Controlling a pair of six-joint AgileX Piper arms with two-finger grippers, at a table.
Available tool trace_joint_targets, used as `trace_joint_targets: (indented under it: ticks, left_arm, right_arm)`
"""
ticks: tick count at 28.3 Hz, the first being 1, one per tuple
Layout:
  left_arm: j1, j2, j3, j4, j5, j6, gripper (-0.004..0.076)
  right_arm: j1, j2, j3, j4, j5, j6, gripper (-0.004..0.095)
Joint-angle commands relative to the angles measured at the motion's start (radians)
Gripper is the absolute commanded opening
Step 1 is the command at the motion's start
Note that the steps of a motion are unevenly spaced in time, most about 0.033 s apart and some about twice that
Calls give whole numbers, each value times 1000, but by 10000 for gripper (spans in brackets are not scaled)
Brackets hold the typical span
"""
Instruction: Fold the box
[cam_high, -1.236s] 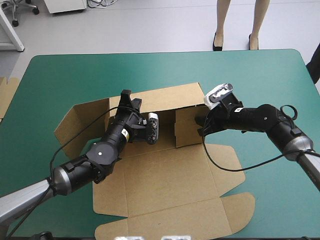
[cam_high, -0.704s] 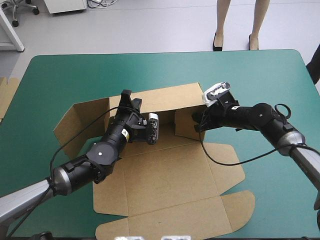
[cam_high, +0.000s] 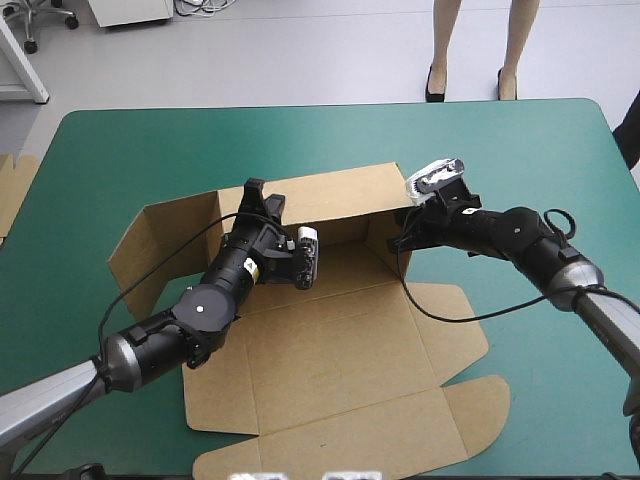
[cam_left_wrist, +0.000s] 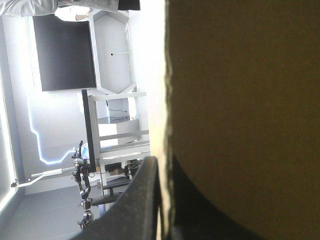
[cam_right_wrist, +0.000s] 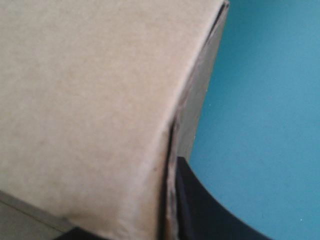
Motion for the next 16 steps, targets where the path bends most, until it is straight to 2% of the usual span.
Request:
trace_joint_targets:
  ticks: [1, 7, 13, 16]
  left_arm:
    - [-6, -28, -27, 31, -8, -12, -10]
    - [-6, -28, -27, 31, -76, -60, 17]
    - [-24, -39, -27, 32, -82, -99, 248]
    - [-55, -58, -27, 32, -88, -107, 295]
  right_arm:
    - [16, -37, -30, 78, 57, -19, -16]
    - [16, -37, -31, 75, 57, 38, -15]
    - [16, -37, -31, 18, 46, 125, -15]
    - [16, -37, -31, 4, 44, 144, -15]
